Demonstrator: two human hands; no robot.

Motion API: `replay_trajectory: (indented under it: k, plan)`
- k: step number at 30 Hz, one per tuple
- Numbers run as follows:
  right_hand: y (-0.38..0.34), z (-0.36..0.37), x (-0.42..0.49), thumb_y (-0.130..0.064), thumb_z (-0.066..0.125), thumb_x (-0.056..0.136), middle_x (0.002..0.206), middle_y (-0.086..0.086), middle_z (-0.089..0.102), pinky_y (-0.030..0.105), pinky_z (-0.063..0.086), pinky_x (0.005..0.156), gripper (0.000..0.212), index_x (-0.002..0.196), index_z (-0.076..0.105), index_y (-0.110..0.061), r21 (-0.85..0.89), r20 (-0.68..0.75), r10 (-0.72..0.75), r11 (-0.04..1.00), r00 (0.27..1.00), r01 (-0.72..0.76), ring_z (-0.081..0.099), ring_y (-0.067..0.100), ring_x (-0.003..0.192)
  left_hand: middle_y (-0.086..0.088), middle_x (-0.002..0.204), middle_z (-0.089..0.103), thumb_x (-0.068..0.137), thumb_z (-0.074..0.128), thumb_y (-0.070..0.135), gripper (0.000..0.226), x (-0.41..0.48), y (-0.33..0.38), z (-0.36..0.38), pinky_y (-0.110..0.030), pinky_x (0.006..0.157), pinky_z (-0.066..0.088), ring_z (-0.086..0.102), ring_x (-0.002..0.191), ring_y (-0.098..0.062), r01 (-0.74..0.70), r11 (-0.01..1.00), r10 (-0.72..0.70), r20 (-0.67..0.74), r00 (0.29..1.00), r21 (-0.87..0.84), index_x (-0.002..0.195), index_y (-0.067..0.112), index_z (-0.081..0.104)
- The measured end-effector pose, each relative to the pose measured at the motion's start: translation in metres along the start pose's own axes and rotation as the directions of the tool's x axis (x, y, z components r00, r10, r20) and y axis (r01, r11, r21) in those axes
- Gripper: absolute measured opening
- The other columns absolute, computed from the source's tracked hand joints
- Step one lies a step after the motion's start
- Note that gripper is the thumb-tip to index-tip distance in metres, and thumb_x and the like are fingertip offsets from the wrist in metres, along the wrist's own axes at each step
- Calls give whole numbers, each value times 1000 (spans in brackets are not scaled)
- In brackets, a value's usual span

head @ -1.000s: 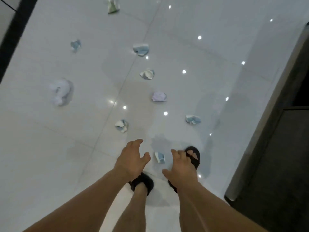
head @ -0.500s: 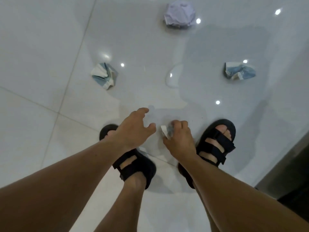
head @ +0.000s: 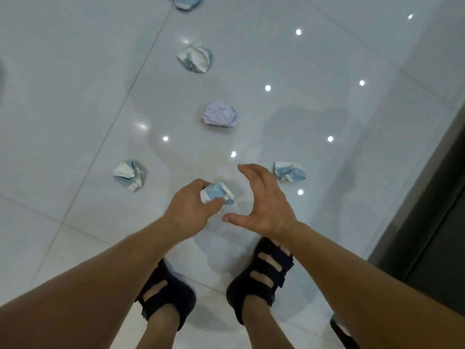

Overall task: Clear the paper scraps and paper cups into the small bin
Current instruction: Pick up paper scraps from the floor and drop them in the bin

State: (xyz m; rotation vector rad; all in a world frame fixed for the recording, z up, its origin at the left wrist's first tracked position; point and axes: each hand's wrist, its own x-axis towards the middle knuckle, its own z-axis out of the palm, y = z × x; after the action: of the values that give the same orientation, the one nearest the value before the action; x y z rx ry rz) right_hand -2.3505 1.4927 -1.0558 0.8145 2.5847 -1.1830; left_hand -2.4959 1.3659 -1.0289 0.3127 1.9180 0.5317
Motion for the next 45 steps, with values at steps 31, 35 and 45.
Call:
replay_trajectory:
  k: [31,35,45]
  plan:
    - [-334,-236,-17,-46,62,89,137,5,43,37,47,95,62,143,42,-24,-276,-50,-70,960,996,53,44,24,121,-4,136,53,89,59,27,51,-268,168,-266,-23,90,36,53,116,-23,-177,978,208,-396,894,115,138,21,46]
    - [-432,-280,-58,-48,63,88,138,4,44,38,49,95,61,141,44,-25,-298,-8,-133,946,991,124,47,25,120,-5,133,55,91,60,28,48,-381,171,-324,-23,90,37,53,117,-23,-154,986,168,-465,869,69,136,19,48]
    - [-611,-310,-149,-51,59,87,136,4,46,35,46,90,61,141,42,-28,-384,179,-456,784,872,488,47,25,119,-5,131,56,92,59,32,49,-598,127,-353,-24,82,40,56,110,-23,-81,985,-55,-727,684,-150,138,23,45]
